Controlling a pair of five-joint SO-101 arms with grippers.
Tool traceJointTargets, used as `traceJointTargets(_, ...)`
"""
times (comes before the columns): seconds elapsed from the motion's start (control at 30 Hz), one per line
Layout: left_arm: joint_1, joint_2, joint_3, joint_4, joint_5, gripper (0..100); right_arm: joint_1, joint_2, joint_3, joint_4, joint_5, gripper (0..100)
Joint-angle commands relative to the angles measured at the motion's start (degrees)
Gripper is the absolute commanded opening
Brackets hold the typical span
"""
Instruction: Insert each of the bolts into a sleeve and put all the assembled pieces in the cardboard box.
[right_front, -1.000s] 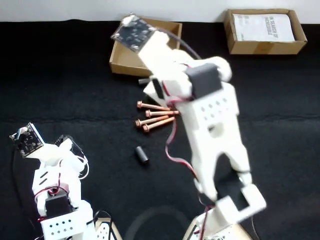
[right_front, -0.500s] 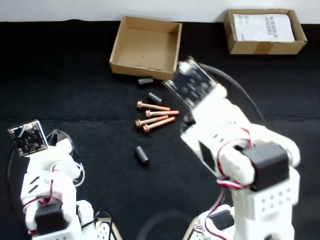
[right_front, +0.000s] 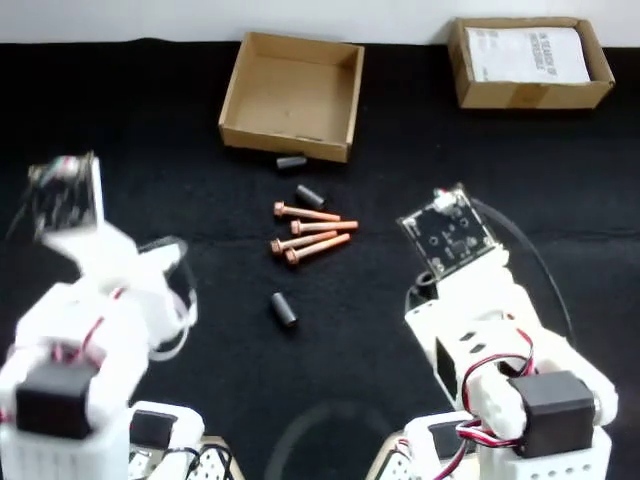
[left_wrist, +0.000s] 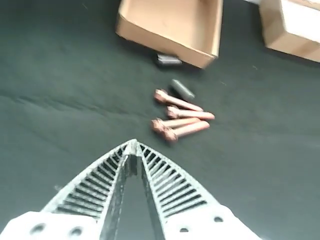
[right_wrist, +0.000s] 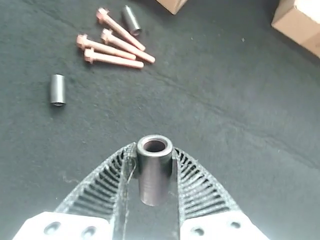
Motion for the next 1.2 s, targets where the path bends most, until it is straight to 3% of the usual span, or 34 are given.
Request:
traceJointTargets(0.0,5.3,12.4,-11.2,2.4,10.6,1,2.9,-4.1,5.3,-2.4,-0.2,0.8)
traceJointTargets(0.33,7.3,37.6,-22.5,2.3,21.9,1,9.9,-11.0,16.8,-8.4,0.0,0.8)
traceJointTargets(0.57,13.9,56.2,-29.8,4.2,22.3,1,14.5,-11.1,19.7,-12.3,0.1,0.8)
traceJointTargets(0.87,14.7,75.3,-39.7,4.1,25.1,1,22.1,-11.2,26.2,-20.0,5.5,0.8)
traceJointTargets(1.17,16.1,90.1,-46.6,4.2,26.3,1,22.8,-11.0,27.5,-23.8,7.2,0.8)
